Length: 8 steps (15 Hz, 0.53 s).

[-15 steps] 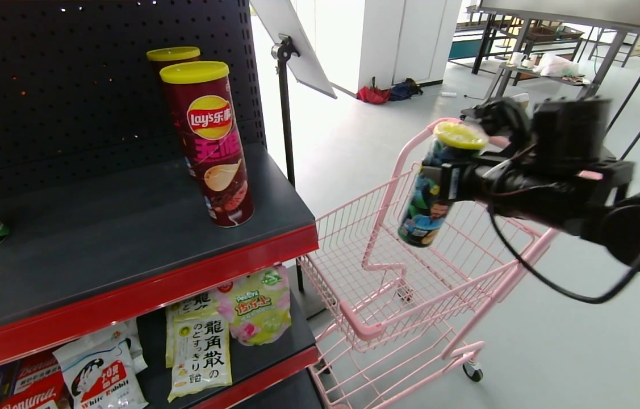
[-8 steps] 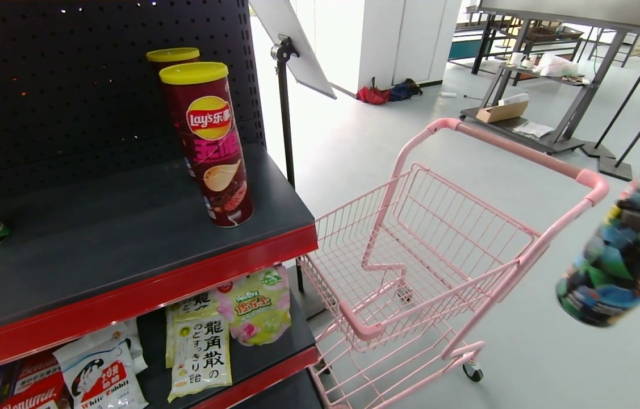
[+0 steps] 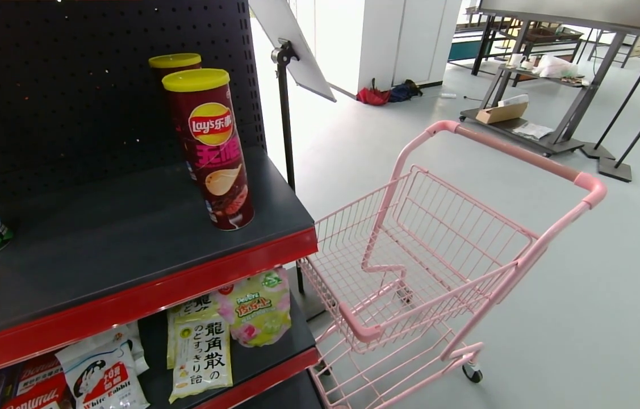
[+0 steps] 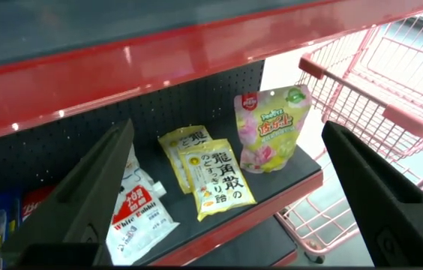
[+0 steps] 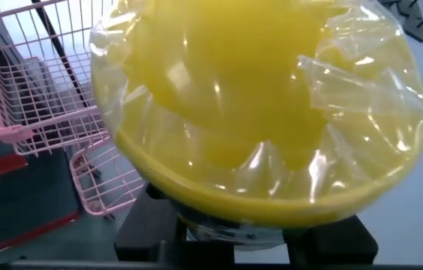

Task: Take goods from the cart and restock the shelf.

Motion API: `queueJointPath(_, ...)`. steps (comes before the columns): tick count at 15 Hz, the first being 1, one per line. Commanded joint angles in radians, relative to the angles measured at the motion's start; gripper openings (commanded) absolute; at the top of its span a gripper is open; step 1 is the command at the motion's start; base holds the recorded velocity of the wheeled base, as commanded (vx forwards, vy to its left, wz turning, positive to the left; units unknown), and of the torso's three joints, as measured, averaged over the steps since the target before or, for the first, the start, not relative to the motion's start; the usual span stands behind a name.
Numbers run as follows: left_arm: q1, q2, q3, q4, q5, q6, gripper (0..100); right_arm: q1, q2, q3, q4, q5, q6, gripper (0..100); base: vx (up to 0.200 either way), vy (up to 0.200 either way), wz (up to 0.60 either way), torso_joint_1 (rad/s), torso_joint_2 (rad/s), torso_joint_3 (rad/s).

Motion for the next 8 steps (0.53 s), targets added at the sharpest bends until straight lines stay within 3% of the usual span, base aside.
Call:
queueJointPath(1,0.0,0.0,0.0,-0.001,0.0,0.0,100,-0.001,-0.014,0.006,-0.003,0.002,-0.003,0,0.0,0.0,0.0,0.154,-0.42,-0.261)
queueJointPath(8,0.0,0.0,0.0,-0.001,0.0,0.0,100,0.005,0.009,0.006,-0.005,0.007,-0.005,0,0.0,0.0,0.0,0.197,-0.51,-0.308)
